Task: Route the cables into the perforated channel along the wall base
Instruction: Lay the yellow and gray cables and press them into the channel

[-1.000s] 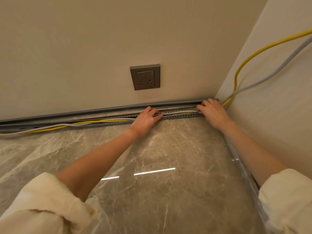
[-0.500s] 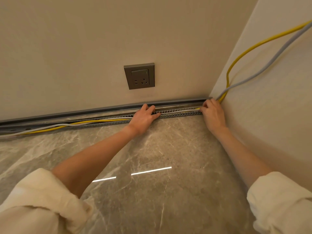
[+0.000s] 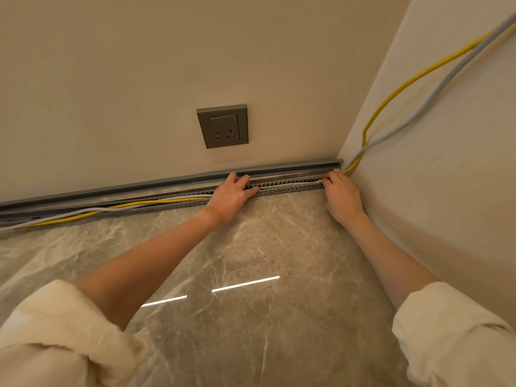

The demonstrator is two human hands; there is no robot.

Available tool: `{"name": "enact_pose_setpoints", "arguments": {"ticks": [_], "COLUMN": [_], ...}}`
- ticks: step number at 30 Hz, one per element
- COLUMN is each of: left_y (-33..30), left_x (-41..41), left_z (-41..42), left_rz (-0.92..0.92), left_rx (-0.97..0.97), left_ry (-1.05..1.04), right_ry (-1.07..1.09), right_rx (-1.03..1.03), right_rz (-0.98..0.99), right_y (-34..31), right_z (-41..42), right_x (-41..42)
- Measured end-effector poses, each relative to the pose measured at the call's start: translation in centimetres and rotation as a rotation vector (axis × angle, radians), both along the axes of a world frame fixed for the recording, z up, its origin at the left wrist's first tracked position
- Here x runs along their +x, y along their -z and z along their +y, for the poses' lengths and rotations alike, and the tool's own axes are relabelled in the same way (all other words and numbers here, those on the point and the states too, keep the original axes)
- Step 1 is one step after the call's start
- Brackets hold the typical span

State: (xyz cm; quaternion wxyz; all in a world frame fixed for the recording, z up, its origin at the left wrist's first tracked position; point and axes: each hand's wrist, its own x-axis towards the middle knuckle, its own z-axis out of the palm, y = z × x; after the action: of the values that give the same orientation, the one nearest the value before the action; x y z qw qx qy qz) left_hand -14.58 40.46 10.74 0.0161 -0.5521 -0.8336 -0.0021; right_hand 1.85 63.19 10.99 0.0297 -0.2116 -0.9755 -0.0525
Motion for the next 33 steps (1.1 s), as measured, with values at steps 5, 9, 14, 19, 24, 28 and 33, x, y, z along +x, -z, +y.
{"name": "enact_pose_setpoints", "arguments": {"ticks": [5, 9, 14, 19, 24, 28, 33], "left_y": [0.0, 0.3, 0.5, 0.8, 0.3, 0.2, -0.4], "left_x": [0.0, 0.1, 0.2, 0.5, -0.1, -1.0, -3.0], "left_z": [-0.1, -0.1, -0.4, -0.7, -2.1, -5.3, -11.5], "left_rz": [-0.018, -0.017, -0.018, -0.079, -0.184, -0.174, -0.15], "left_rx": [0.01, 0.029, 0.046, 0.143, 0.284, 0.395, 0.357], "left_ry": [-0.008, -0.018, -0.028, -0.078, -0.069, -0.106, -0.203], "right_ry": [0.068, 0.139, 0.208, 0.175, 0.085, 0.018, -0.11], "right_rx": [-0.033, -0.044, -0.227, -0.202, -0.181, -0.158, -0.15], "right_rz": [-0.027, 0.01, 0.139, 0.129, 0.132, 0.112, 0.061], "right_y": [-0.1, 2.2, 3.7, 3.5, 3.1, 2.8, 1.9], "right_z": [-0.5, -2.7, -4.1, -4.8, -6.6, -8.9, -13.6], "right_x": [-1.0, -0.9, 0.0, -0.1, -1.0, -2.2, -4.3]}}
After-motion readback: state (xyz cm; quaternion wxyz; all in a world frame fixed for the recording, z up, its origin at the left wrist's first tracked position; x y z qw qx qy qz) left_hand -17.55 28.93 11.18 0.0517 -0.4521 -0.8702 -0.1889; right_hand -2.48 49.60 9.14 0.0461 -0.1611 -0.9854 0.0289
